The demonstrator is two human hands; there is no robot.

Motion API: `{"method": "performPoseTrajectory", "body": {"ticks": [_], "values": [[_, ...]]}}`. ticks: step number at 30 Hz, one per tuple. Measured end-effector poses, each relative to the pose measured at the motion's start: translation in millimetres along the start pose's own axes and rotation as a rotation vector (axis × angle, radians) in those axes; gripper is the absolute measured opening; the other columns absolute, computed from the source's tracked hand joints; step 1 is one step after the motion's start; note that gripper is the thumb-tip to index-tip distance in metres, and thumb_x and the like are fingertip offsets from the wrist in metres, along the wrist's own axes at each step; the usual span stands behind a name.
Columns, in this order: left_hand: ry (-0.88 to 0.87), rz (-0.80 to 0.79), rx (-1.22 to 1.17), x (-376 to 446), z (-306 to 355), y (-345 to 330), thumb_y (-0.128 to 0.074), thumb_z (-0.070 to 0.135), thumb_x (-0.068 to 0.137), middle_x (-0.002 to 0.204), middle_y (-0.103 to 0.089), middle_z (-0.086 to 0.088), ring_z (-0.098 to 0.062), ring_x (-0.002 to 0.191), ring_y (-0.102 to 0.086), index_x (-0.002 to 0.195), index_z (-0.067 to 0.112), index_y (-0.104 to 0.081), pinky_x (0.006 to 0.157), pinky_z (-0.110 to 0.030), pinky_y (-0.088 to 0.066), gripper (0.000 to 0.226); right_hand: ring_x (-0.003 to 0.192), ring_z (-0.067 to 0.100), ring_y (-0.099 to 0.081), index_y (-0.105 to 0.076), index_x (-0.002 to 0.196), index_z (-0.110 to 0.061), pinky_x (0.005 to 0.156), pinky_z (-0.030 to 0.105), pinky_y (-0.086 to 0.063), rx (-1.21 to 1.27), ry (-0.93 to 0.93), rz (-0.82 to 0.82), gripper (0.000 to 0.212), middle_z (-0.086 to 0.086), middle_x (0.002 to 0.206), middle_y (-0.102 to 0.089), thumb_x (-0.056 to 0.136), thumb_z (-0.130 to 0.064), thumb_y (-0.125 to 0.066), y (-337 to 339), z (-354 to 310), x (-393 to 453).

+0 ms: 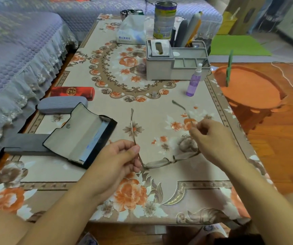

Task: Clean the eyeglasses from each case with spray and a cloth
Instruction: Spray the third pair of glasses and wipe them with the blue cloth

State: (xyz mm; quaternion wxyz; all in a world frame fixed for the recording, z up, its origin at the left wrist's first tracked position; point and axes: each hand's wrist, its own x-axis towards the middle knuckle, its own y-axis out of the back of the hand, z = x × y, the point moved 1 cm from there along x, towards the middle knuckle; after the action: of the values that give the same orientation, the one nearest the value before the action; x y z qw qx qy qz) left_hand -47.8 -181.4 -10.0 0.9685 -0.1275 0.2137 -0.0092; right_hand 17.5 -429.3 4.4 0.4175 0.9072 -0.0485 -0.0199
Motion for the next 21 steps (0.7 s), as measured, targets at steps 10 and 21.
{"method": "performPoseTrajectory", "body": {"ticks": [10, 21], "values": [[0.106, 0.064, -0.182, 36, 2, -24, -0.060, 0.004, 0.099, 0.089, -0.061, -0.016, -0.023, 0.069, -0.066, 0.118, -0.002, -0.062, 0.062, -0.028, -0.058, 0.020, 0.073, 0.027, -0.065, -0.070, 0.081, -0.014, 0.061, 0.033, -0.049, -0.109, -0.156, -0.023, 0.023, 0.003, 0.074, -0.068, 0.096, -0.031, -0.063, 6, 32, 59], [-0.346, 0.501, 0.731, -50, 68, 70, -0.059, 0.029, 0.099, 0.080, -0.067, 0.009, -0.005, 0.069, -0.060, 0.097, 0.035, -0.072, 0.058, -0.025, -0.041, 0.013, 0.089, 0.021, -0.060, -0.072, 0.108, -0.018, 0.078, 0.034, -0.048, -0.269, 0.098, 0.033, 0.019, 0.001, 0.103, -0.070, 0.099, -0.024, -0.057, 4, -42, 39]]}}
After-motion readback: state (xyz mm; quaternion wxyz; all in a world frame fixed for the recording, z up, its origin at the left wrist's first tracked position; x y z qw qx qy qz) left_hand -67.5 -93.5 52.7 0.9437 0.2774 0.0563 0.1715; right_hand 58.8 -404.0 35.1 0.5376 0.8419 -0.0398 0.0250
